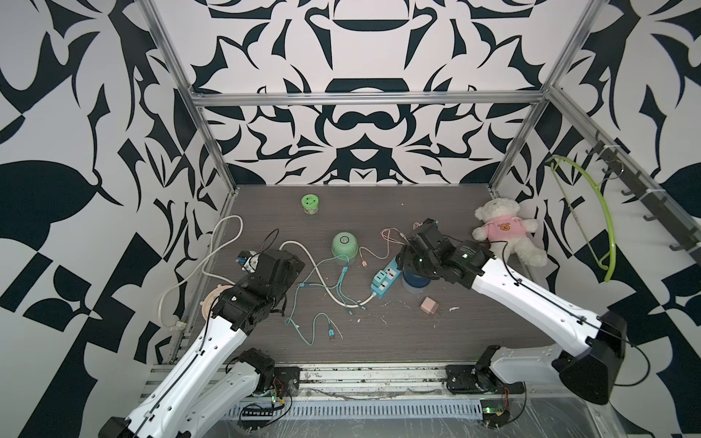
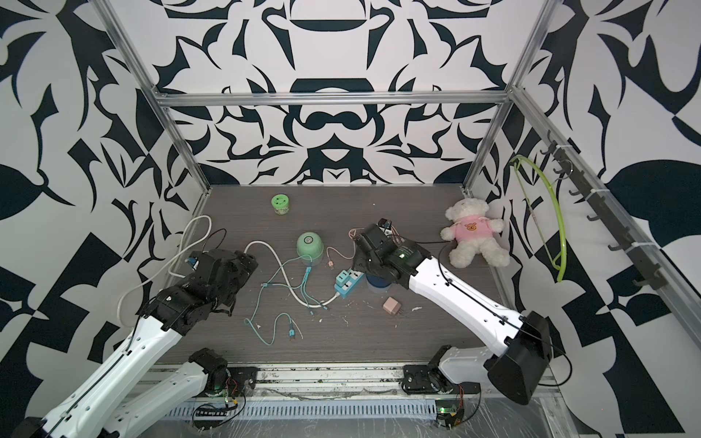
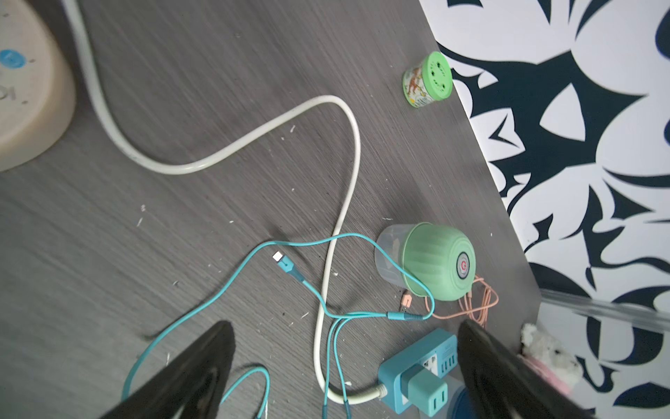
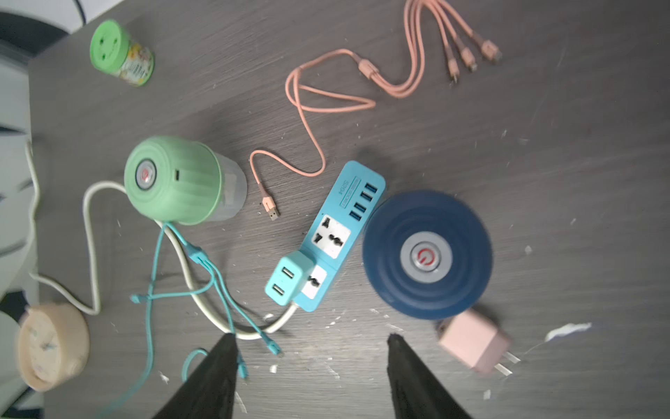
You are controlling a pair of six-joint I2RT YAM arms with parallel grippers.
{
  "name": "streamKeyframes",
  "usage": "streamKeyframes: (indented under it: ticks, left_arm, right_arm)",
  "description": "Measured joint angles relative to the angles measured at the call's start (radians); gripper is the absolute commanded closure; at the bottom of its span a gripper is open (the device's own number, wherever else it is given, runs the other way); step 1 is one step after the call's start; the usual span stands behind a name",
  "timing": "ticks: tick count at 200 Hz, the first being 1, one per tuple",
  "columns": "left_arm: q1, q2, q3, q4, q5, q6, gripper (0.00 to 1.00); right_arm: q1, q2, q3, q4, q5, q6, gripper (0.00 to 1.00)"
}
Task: Charge the cordless meat grinders
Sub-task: Pick up the charging cable from the center of the board.
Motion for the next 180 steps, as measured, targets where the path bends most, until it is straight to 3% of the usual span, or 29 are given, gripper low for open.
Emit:
streamKeyframes:
  ticks: [58, 97, 150, 180]
  left_arm:
    - [0.0, 0.142, 0.029, 0.087, 0.124, 0.135, 0.01]
    - [0.0, 0.172, 0.031, 0.124, 0.186, 0.152, 0.01]
    - [0.0, 0.163, 0.03, 0.156, 0.193, 0.145, 0.02]
    - [0.0, 0.156, 0.029, 0.16, 0.189, 0.137, 0.02]
  right_arm:
    - [-0.035, 0.116, 0.048, -0.074, -0.086, -0.288, 0.51]
    - [-0.181, 0.16, 0.1, -0.075, -0.183, -0.398, 0.52]
    - [-0.231, 0.464, 0.278, -0.011, -0.249, -0.505, 0.49]
    - [-0.231, 0.645, 0.397, 0.017, -0.266, -0.532, 0.6]
